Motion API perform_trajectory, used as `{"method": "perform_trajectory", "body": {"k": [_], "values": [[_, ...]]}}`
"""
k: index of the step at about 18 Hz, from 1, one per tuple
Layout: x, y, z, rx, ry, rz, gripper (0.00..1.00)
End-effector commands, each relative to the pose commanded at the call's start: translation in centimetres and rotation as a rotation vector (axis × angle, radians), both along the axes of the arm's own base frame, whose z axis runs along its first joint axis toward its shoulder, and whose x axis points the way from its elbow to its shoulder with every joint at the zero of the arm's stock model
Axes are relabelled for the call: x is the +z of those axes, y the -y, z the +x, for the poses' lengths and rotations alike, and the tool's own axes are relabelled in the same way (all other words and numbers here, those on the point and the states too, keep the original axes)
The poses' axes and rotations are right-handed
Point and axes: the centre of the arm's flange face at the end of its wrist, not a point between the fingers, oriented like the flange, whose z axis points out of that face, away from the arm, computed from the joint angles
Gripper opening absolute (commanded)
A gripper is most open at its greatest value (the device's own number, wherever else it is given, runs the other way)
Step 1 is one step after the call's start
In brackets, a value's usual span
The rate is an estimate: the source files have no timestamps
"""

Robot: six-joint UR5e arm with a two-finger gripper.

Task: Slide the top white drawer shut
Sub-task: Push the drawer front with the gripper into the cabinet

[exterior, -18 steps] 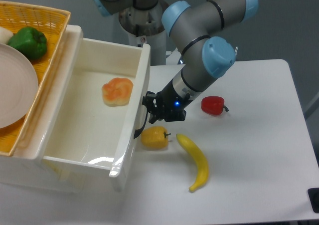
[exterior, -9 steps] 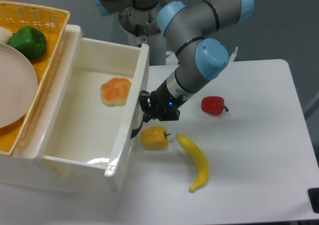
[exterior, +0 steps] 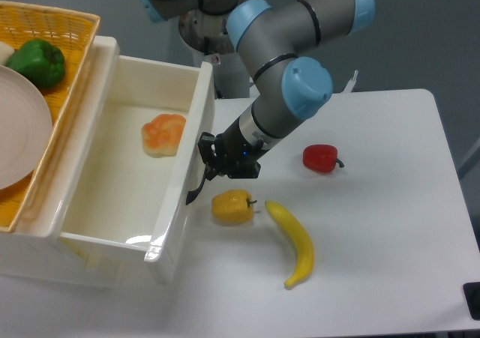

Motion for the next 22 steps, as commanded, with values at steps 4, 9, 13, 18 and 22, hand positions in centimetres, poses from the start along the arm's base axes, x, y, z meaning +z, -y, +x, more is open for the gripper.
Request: {"method": "perform_trajectory", "body": {"k": [4,9,13,18,22], "values": [[0.6,-0.4,1.3,-0.015,0.009,0.004,0.07],[0.5,-1.5,3.0,-0.041,0.017,0.001,0.07],[0.4,-1.7,3.8,-0.053,0.028,-0.009,0.07],[0.2,-2.4,5.3,-0.079,0.038,-0.018,0.07],[0.2,-3.1,6.8,-0.104,0.041,-0.022,0.07]]}}
